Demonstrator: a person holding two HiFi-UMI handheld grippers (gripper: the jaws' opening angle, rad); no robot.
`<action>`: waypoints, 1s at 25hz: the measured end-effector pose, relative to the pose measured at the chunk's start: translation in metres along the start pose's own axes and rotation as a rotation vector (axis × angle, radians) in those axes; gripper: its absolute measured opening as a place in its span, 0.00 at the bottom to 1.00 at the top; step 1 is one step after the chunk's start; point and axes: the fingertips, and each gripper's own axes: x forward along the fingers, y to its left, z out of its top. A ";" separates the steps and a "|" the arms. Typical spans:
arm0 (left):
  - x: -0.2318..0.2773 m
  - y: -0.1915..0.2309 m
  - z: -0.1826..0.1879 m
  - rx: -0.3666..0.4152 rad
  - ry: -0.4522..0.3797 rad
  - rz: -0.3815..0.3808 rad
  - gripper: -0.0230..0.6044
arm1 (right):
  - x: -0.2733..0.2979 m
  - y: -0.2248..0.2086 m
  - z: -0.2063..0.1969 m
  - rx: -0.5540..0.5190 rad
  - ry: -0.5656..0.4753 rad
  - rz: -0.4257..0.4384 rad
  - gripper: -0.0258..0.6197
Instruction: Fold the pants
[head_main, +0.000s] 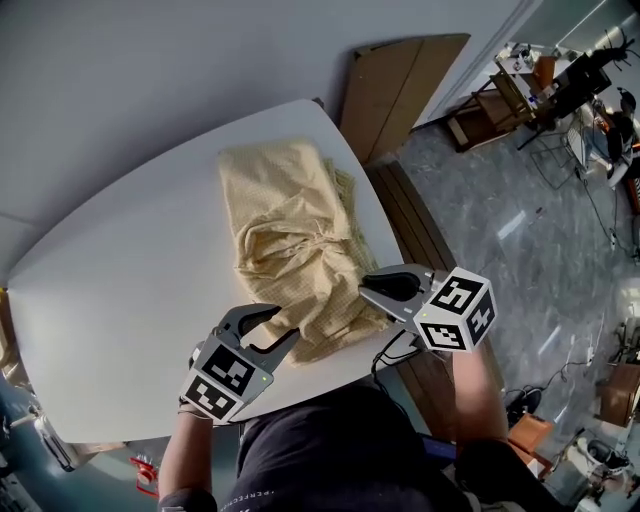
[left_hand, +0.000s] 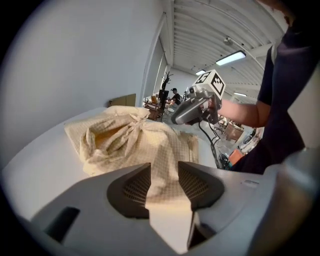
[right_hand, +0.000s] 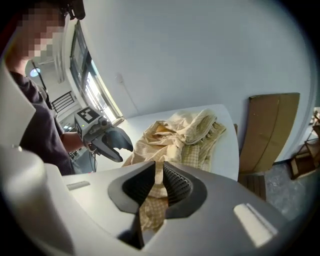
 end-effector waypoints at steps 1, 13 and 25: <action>0.001 -0.003 -0.005 0.016 0.016 0.005 0.32 | 0.001 0.005 -0.004 -0.028 0.017 0.020 0.12; 0.006 -0.043 -0.046 0.155 0.134 -0.127 0.41 | -0.001 0.030 -0.055 -0.244 0.168 0.146 0.29; 0.022 -0.046 -0.072 0.259 0.261 -0.203 0.51 | 0.017 0.018 -0.090 -0.522 0.336 0.127 0.40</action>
